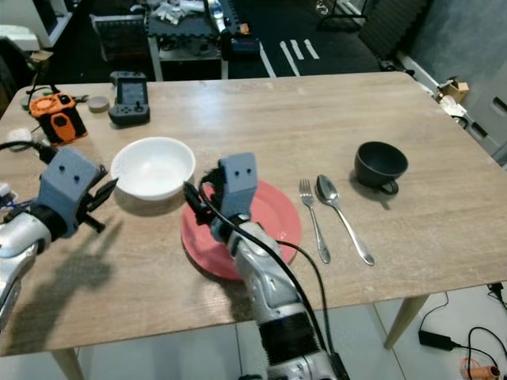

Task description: Setting the table

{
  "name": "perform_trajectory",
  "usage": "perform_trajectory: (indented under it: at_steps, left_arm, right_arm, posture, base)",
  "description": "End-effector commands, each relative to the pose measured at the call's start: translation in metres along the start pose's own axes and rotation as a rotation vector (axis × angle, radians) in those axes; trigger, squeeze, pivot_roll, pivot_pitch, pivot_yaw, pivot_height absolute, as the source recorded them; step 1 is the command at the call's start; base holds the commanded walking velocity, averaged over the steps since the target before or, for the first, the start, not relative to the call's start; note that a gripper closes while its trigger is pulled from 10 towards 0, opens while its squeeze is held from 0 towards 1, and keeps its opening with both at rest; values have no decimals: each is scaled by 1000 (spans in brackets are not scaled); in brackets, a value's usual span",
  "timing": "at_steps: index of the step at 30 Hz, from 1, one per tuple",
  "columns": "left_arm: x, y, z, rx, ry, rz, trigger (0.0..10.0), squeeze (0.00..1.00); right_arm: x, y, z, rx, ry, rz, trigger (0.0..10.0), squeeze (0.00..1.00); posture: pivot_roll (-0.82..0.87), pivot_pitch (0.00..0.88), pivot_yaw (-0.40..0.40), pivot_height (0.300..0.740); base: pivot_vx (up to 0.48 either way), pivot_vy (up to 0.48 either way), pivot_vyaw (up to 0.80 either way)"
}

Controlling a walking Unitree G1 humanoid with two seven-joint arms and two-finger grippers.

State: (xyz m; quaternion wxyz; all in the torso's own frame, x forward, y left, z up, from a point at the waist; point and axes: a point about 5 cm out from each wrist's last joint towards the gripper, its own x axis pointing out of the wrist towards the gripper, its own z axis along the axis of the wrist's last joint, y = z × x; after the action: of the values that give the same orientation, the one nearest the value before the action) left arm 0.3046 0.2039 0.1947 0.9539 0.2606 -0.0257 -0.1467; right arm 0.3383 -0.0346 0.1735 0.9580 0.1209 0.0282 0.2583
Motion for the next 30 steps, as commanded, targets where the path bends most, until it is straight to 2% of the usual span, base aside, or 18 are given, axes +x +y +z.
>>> perform_trajectory:
  at_steps: [1,2,6,8,10,11,14,21,22,23,24,30]
  left_arm:
    - [-10,-3,-3,27,8,7,10000,0]
    - [-18,-4,-4,42,11,7,10000,0]
    - [-28,-6,-3,56,12,4,10000,0]
    - [-39,-6,1,51,-3,7,10000,0]
    - [-51,-2,11,36,-37,35,10000,0]
    - [-51,-2,11,36,-37,35,10000,0]
    - [-64,7,19,40,-49,67,10000,0]
    - [-70,10,18,48,-25,80,10000,0]
    - [-69,9,19,47,-25,80,10000,0]
    - [-68,8,19,46,-26,78,10000,0]
    - [-67,6,20,42,-28,74,10000,0]
    - [-66,5,22,33,-26,70,10000,0]
  right_arm:
    - [12,7,-7,68,51,0,10000,0]
    - [21,12,-8,89,72,-4,10000,0]
    - [30,18,-8,108,92,-12,10000,0]
    - [34,20,-8,106,103,-34,10000,0]
    - [38,18,-7,142,115,-71,10000,0]
    - [38,18,-7,142,115,-71,10000,0]
    - [43,17,-4,218,122,-63,10000,0]
    - [47,12,-1,249,121,-62,10000,0]
    - [47,14,-2,256,123,-53,6667,0]
    - [47,15,-2,252,124,-44,4627,0]
    - [48,18,-3,243,130,-27,0,0]
    - [48,24,-9,215,156,6,0,0]
  posture:
    - [132,108,8,740]
    - [154,115,-1,740]
    - [165,119,-6,740]
    - [199,139,-21,740]
    - [218,154,-31,740]
    - [218,154,-31,740]
    - [230,165,-35,740]
    - [225,169,-33,740]
    - [222,171,-32,740]
    - [222,171,-32,740]
    - [222,171,-32,740]
    - [218,173,-34,740]
  base:
    - [0,0,0]
    - [0,0,0]
    - [0,0,0]
    - [0,0,0]
    - [0,0,0]
    - [0,0,0]
    - [0,0,0]
    - [0,0,0]
    - [0,0,0]
    - [0,0,0]
    - [0,0,0]
    - [0,0,0]
